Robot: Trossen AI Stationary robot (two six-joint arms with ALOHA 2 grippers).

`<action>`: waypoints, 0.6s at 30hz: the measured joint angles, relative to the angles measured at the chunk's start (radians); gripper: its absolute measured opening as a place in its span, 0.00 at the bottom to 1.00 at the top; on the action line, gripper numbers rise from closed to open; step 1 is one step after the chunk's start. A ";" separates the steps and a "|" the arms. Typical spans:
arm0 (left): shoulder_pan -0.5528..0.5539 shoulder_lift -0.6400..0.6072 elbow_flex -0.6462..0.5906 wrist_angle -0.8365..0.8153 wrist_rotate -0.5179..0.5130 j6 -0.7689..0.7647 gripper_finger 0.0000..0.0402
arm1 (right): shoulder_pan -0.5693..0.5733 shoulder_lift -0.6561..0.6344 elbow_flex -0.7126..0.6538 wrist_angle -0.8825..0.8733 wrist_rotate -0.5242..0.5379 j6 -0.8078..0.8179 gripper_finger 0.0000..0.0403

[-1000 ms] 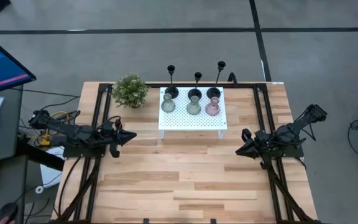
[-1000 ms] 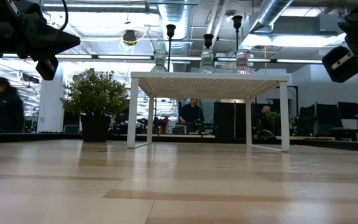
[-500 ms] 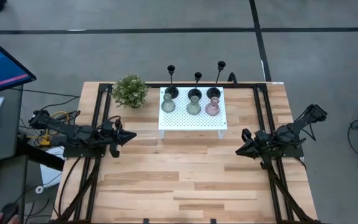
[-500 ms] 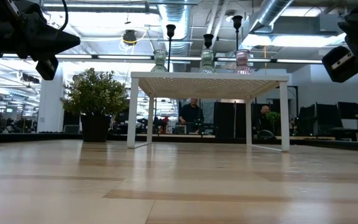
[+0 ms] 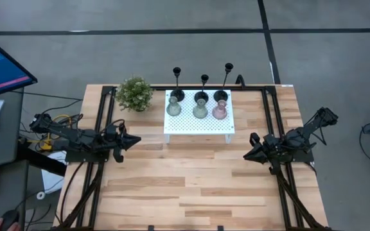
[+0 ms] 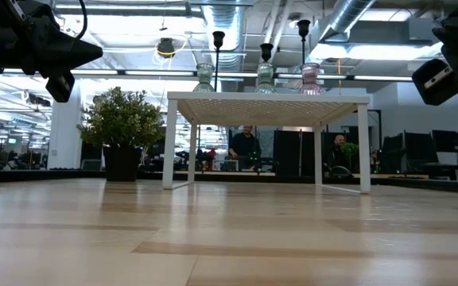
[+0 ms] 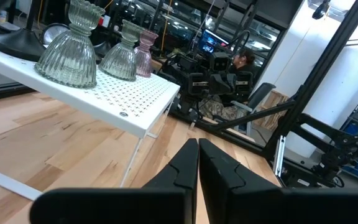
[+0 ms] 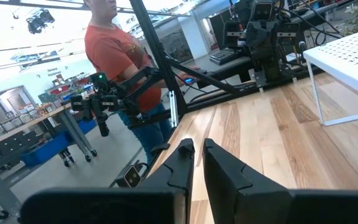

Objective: Pick & Place candle stick holders
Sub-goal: Return to Home Position

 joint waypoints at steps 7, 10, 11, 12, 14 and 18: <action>0.000 0.000 0.000 0.000 0.000 0.000 0.03 | 0.000 0.000 0.000 0.000 0.000 0.000 0.07; 0.000 0.000 0.000 0.000 0.000 0.000 0.03 | 0.000 0.000 0.000 0.000 0.000 0.000 0.07; 0.000 0.000 0.000 0.000 0.000 0.000 0.03 | 0.000 0.000 0.000 0.000 0.000 0.000 0.07; 0.000 0.000 0.000 0.000 0.000 0.000 0.03 | 0.000 0.000 0.000 0.000 0.000 0.000 0.07; 0.000 0.000 0.000 0.000 0.000 0.000 0.03 | 0.000 0.000 0.000 0.000 0.000 0.000 0.07; 0.000 0.000 0.000 0.000 0.000 0.000 0.03 | 0.000 0.000 0.000 0.000 0.000 0.000 0.07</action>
